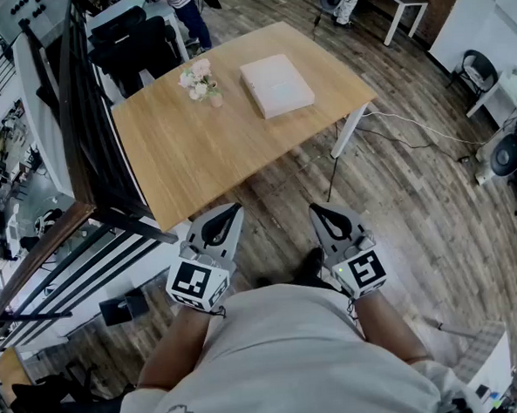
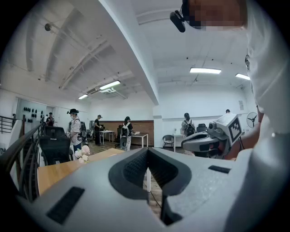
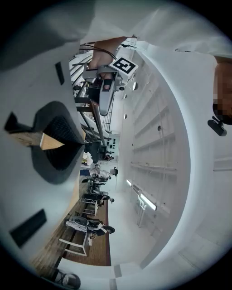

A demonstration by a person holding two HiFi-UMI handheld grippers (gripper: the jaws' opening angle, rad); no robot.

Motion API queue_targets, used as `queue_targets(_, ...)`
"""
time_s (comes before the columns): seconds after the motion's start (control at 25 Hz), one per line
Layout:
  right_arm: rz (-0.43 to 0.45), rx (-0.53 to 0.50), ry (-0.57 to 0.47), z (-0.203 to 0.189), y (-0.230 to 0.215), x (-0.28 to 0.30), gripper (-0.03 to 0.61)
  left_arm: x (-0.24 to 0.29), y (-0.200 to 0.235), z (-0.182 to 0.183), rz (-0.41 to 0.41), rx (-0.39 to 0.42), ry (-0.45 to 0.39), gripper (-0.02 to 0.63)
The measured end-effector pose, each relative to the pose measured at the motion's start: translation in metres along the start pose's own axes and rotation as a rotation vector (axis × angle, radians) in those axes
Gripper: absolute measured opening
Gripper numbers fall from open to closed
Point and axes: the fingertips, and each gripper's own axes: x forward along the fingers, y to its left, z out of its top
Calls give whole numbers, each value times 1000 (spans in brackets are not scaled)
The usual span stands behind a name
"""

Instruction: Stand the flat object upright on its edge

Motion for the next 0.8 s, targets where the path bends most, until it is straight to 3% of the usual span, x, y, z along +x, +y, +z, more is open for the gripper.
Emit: queue_targets(0.8,17,8,-24,-8,-87,13,20,70,13,0,117,-73,-22,8)
